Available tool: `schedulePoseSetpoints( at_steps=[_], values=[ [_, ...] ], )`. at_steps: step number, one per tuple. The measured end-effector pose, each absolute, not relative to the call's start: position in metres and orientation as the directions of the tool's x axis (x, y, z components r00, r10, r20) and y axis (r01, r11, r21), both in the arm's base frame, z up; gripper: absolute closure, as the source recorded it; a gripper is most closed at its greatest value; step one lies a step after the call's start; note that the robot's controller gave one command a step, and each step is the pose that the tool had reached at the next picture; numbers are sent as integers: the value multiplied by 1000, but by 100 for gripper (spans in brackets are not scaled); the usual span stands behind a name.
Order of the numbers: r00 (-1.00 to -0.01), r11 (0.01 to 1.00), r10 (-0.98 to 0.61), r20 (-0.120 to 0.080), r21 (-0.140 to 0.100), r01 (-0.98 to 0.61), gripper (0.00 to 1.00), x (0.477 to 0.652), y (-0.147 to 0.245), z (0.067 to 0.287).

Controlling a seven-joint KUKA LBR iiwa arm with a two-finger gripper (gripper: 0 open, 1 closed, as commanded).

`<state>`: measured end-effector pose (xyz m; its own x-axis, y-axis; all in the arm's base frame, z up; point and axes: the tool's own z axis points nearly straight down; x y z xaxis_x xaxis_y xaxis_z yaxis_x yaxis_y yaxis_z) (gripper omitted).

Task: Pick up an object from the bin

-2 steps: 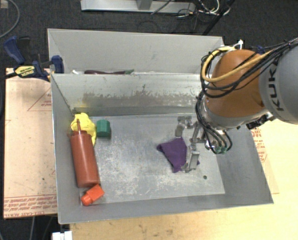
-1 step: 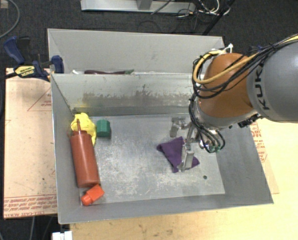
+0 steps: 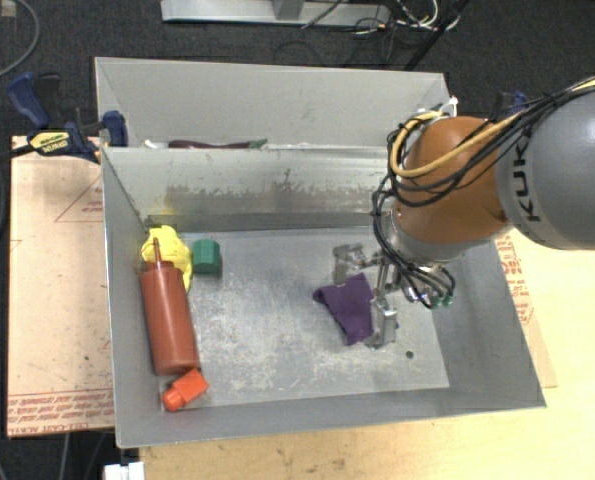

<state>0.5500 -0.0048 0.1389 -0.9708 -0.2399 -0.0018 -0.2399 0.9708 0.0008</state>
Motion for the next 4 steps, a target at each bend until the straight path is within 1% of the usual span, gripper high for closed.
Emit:
schedulePoseSetpoints(
  at_steps=[1, 2, 3, 4],
  values=[
    [-978, 978, -211, -3, 1, -211, 0, 548, -9, 126],
    [-998, 998, 69, -3, 2, 69, 0, 558, -8, 115],
    [-960, 960, -281, -7, 1, -281, 100, 611, -24, 72],
    [-960, 960, -281, -7, 1, -281, 100, 611, -24, 72]
  ],
)
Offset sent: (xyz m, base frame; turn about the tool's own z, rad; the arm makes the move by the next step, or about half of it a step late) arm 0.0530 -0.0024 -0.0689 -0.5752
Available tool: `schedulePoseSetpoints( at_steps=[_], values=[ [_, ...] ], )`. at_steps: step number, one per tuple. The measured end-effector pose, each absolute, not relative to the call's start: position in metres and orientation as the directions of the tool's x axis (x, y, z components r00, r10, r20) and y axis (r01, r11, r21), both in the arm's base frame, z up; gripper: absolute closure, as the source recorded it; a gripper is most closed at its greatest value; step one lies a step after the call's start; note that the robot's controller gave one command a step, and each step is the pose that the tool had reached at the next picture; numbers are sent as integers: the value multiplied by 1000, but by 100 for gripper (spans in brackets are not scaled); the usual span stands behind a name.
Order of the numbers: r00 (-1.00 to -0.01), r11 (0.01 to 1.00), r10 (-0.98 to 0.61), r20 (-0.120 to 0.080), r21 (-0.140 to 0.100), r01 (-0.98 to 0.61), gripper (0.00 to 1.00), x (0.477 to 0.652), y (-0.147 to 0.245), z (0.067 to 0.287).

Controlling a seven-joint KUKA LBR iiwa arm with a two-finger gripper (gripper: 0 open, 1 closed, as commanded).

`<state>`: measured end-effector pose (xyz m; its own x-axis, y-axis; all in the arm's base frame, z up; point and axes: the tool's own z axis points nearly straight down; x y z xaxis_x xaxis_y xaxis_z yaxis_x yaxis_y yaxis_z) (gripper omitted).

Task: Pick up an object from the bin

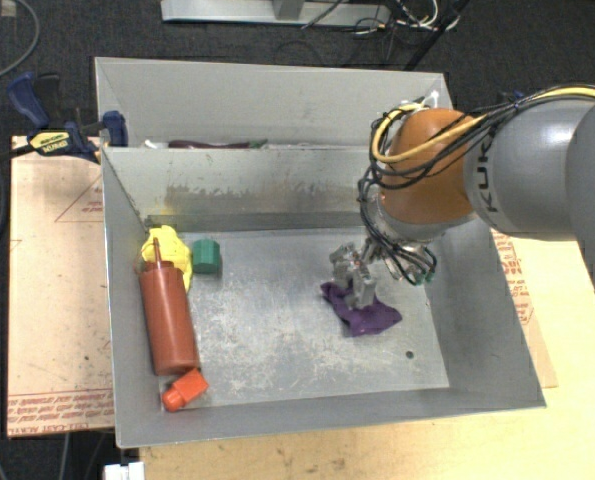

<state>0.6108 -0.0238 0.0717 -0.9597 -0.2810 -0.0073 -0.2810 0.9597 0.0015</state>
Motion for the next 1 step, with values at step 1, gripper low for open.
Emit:
schedulePoseSetpoints(
  at_steps=[1],
  values=[
    [-971, 971, -238, -12, 2, -238, 100, 609, -41, 177]
  ],
)
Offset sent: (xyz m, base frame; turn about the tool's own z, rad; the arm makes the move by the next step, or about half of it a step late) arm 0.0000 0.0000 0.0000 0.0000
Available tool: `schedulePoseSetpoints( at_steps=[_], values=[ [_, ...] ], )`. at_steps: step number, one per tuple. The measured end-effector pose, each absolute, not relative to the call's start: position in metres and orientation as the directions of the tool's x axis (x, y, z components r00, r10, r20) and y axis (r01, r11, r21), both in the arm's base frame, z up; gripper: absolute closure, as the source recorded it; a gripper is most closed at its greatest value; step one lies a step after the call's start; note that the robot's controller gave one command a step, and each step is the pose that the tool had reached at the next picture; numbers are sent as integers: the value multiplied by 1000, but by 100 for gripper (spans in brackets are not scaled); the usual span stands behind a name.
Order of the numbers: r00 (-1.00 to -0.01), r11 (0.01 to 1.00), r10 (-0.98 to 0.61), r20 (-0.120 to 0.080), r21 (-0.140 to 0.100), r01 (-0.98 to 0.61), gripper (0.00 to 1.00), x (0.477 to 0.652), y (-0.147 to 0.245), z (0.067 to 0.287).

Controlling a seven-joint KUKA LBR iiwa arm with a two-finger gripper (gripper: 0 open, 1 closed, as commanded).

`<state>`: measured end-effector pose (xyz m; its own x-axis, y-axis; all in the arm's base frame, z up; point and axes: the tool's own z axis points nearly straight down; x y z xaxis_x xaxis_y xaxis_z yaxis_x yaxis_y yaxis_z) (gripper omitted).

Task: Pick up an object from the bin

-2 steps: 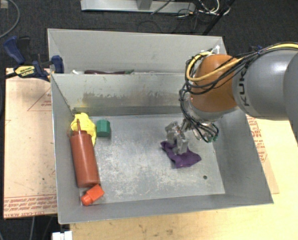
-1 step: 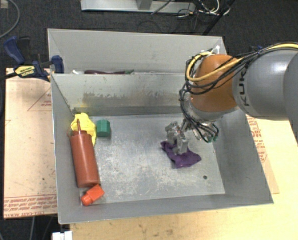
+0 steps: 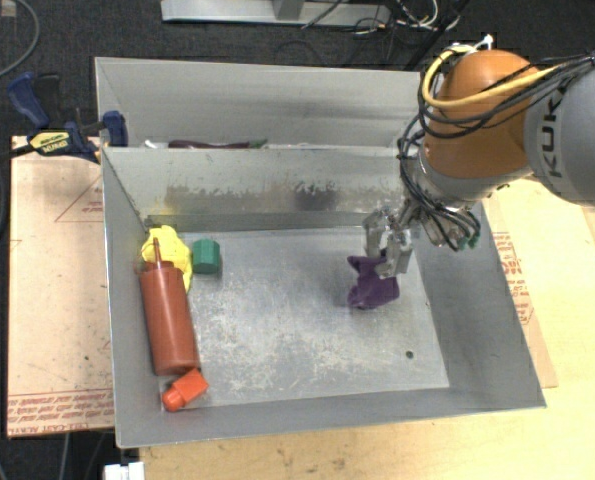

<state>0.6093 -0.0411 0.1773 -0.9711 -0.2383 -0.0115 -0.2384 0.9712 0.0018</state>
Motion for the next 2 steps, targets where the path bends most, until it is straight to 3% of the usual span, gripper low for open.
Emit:
schedulePoseSetpoints(
  at_steps=[1, 2],
  values=[
    [-971, 971, -238, -11, 2, -238, 100, 609, -41, 177],
    [-968, 968, -249, -2, 5, -249, 100, 606, -38, 211]
  ],
)
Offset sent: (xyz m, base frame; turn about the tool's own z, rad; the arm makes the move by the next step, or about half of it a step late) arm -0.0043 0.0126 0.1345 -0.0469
